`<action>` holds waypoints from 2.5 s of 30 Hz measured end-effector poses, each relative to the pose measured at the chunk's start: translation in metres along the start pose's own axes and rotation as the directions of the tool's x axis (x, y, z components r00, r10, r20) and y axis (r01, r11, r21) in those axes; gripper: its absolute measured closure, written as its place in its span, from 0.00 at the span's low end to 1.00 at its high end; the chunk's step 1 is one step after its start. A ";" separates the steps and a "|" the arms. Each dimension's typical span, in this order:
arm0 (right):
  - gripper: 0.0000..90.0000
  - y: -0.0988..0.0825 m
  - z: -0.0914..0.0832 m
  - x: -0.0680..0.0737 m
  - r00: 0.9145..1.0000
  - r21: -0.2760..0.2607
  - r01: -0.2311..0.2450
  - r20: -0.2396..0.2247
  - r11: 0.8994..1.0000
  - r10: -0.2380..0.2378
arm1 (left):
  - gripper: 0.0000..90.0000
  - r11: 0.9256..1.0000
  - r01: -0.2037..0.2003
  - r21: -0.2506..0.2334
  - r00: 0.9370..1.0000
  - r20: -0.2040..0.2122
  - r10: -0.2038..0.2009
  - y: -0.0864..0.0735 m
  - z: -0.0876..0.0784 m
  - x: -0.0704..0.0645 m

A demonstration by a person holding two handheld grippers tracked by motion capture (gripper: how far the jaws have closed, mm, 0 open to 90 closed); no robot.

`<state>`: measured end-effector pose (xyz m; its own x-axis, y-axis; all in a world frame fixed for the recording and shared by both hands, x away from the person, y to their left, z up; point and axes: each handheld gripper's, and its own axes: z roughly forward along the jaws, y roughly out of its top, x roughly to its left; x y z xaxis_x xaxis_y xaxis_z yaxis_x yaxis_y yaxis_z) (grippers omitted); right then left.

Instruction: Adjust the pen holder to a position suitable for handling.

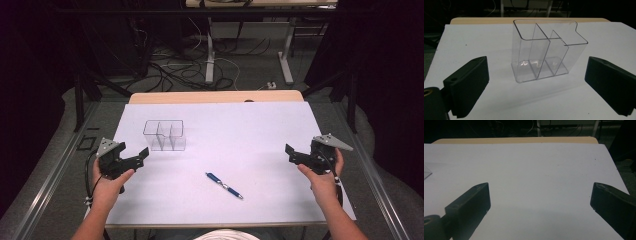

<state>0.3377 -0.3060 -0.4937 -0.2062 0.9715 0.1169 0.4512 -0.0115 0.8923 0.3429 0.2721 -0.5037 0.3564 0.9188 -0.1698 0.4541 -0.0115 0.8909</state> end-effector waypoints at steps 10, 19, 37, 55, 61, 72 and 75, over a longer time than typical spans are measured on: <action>0.06 -0.006 0.004 0.002 1.000 0.017 -0.005 0.002 1.000 0.005 | 0.18 1.000 0.018 0.024 1.000 -0.015 -0.017 0.003 0.005 0.005; 0.08 -0.006 0.004 0.000 1.000 0.030 -0.008 0.018 1.000 0.007 | 0.39 0.998 0.034 0.047 0.999 -0.041 -0.032 0.024 0.007 0.008; 0.10 -0.009 0.005 -0.001 1.000 0.044 -0.009 0.017 0.999 0.009 | 0.50 0.990 0.136 0.047 0.985 -0.115 -0.130 0.056 0.025 0.020; 0.12 -0.011 0.008 -0.004 1.000 0.058 -0.019 0.009 0.998 0.019 | 0.86 0.926 0.339 0.165 0.938 -0.132 -0.320 0.047 0.058 0.042; 0.12 -0.012 0.009 -0.004 1.000 0.062 -0.024 0.009 0.998 0.024 | 0.95 0.915 0.357 0.188 0.933 -0.119 -0.340 0.045 0.066 0.045; 0.12 -0.012 0.009 -0.003 1.000 0.075 -0.026 0.007 0.997 0.026 | 0.97 0.917 0.344 0.203 0.938 -0.127 -0.324 0.041 0.075 0.045; 0.12 -0.012 0.009 -0.003 1.000 0.081 -0.023 0.008 0.996 0.023 | 0.97 0.915 0.344 0.209 0.938 -0.126 -0.323 0.040 0.077 0.046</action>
<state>0.3406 -0.3072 -0.5084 -0.1889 0.9728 0.1337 0.5245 -0.0151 0.8513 0.4407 0.2829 -0.5080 0.0846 0.9150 -0.3944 0.7090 0.2229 0.6691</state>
